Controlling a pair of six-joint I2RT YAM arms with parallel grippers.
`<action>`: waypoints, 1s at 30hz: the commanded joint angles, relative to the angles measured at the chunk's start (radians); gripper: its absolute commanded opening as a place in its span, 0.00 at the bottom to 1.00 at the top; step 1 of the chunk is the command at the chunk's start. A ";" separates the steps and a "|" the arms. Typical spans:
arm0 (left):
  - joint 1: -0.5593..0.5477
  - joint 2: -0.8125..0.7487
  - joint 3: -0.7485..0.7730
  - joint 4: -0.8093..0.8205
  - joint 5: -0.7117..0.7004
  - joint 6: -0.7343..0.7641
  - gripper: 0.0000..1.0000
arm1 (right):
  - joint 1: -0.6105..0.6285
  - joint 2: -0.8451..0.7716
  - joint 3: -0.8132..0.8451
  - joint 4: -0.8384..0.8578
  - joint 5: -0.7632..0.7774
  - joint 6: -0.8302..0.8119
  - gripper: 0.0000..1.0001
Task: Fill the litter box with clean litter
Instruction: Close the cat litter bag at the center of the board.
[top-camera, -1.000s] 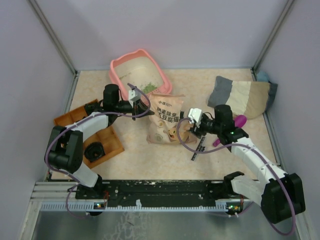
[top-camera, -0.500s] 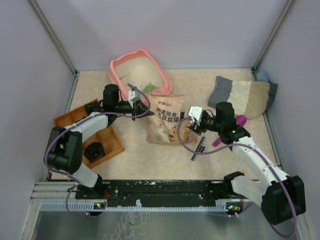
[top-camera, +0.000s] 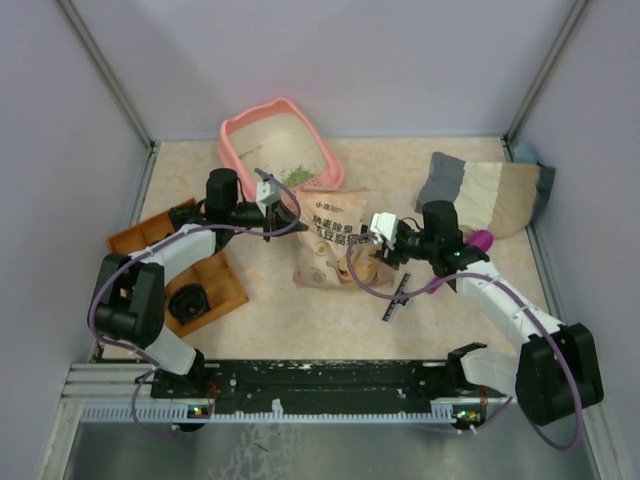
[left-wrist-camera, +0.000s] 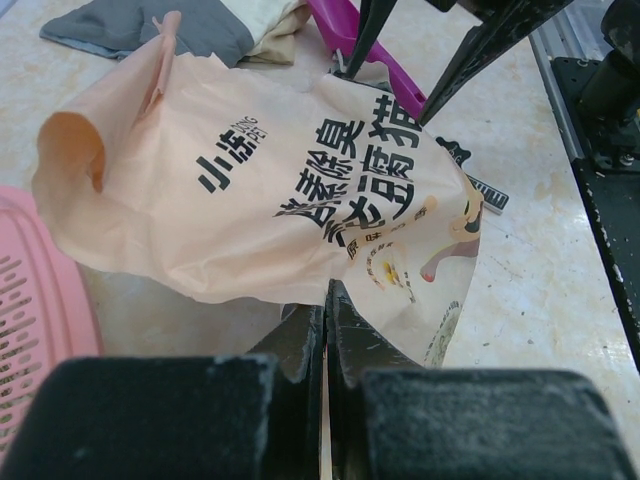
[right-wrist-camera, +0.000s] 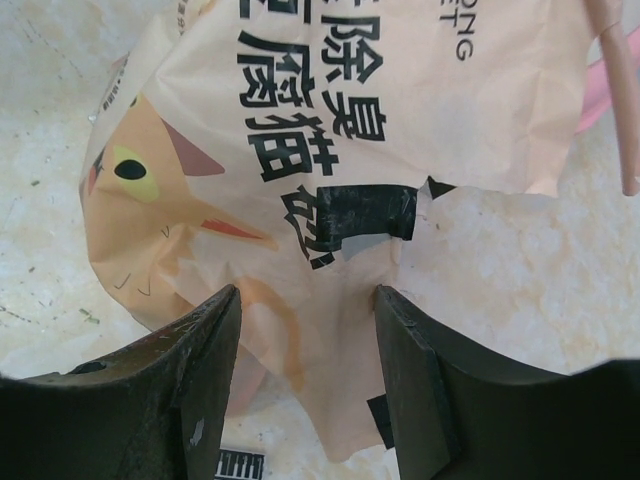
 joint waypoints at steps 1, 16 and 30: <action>0.006 -0.035 0.026 -0.050 0.053 0.041 0.00 | 0.008 0.066 0.027 0.040 -0.001 -0.072 0.56; 0.044 -0.060 0.045 -0.101 0.066 0.077 0.00 | -0.034 0.118 0.111 -0.154 0.038 -0.044 0.00; 0.083 -0.104 0.004 -0.106 0.053 0.038 0.00 | -0.060 0.044 0.231 -0.531 0.226 -0.105 0.00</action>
